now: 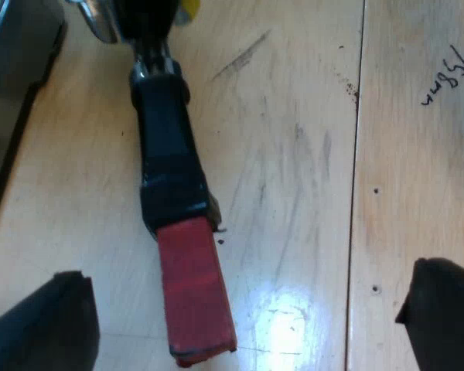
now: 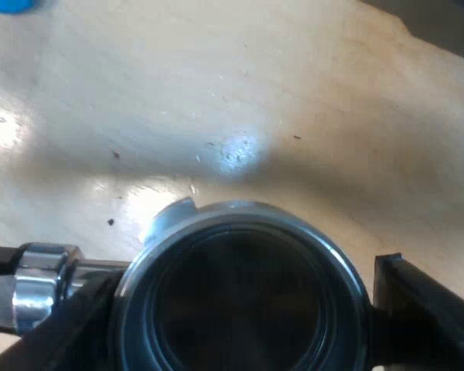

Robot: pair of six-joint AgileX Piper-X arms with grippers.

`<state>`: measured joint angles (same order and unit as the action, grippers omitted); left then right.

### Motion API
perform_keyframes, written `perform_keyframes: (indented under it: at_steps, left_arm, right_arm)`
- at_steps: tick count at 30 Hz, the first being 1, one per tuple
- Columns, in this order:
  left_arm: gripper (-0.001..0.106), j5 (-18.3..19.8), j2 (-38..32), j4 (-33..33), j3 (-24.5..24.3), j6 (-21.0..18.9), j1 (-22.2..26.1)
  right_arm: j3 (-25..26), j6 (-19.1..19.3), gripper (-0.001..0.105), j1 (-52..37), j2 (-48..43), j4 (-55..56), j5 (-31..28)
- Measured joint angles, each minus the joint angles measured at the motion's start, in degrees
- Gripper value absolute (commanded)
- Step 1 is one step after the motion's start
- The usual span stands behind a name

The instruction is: Put the handle in the coffee machine

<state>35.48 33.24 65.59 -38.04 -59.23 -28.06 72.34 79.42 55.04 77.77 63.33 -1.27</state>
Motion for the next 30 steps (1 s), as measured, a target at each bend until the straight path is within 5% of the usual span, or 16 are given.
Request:
perform_keyframes:
  at_steps: [5,11,30]
  left_arm:
    - [0.081,0.0,0.0,-3.5,1.7,0.6,0.0]
    - [0.081,-0.5,0.0,-11.7,4.7,-3.8,0.0]
    - [0.081,0.8,5.9,-15.1,7.0,-5.9,0.0]
  right_arm:
    - [0.0,-1.1,0.000,0.0,-2.2,0.4,0.0]
    - [0.0,-1.1,0.000,0.0,-3.1,2.7,-0.1]
    - [0.0,-1.1,0.000,0.0,-3.1,2.7,-0.1]
